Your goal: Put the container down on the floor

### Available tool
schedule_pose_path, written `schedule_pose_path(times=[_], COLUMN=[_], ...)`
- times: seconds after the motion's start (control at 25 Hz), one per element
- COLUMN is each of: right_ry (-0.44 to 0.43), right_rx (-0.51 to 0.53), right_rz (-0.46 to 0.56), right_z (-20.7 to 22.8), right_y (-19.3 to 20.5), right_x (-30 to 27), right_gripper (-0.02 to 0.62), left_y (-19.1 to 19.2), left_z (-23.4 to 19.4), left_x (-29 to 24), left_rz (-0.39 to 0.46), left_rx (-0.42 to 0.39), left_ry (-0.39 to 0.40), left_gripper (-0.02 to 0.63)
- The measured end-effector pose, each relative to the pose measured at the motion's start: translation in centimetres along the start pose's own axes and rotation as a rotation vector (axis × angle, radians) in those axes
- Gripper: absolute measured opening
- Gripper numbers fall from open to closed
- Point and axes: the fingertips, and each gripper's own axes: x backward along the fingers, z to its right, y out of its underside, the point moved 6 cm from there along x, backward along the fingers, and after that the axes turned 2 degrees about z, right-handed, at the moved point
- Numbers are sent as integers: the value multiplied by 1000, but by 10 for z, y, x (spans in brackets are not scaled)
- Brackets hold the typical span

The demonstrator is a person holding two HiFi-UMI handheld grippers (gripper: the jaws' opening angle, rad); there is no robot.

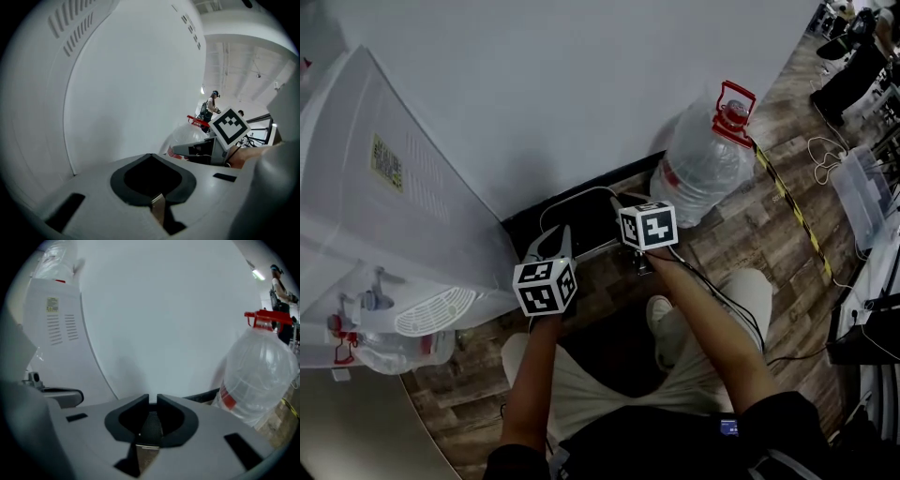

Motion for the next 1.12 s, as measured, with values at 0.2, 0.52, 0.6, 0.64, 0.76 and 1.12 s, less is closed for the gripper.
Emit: schedule_pose_path(times=[0.2, 0.52, 0.6, 0.64, 0.76, 1.12], right_ry=[-80, -213, -217, -216, -240, -325], right_rx=[30, 124, 141, 153, 160, 146], right_rz=[144, 315, 348, 357, 355, 336], right_z=[-27, -71, -74, -74, -74, -76], right_y=[-45, -110, -118, -121, -127, -196], right_x=[36, 75, 77, 77, 72, 81], right_gripper=[43, 35, 34, 32, 31, 31], left_y=[-28, -75, -85, -89, -103, -169], left_z=[9, 18, 17, 16, 18, 31], left_x=[11, 30, 30, 30, 27, 26], left_rz=[69, 155, 179, 190, 220, 246], left_rx=[-2, -57, -57, -57, -64, -31], left_ry=[6, 8, -2, -8, -19, -68], left_gripper=[15, 15, 15, 15, 15, 15])
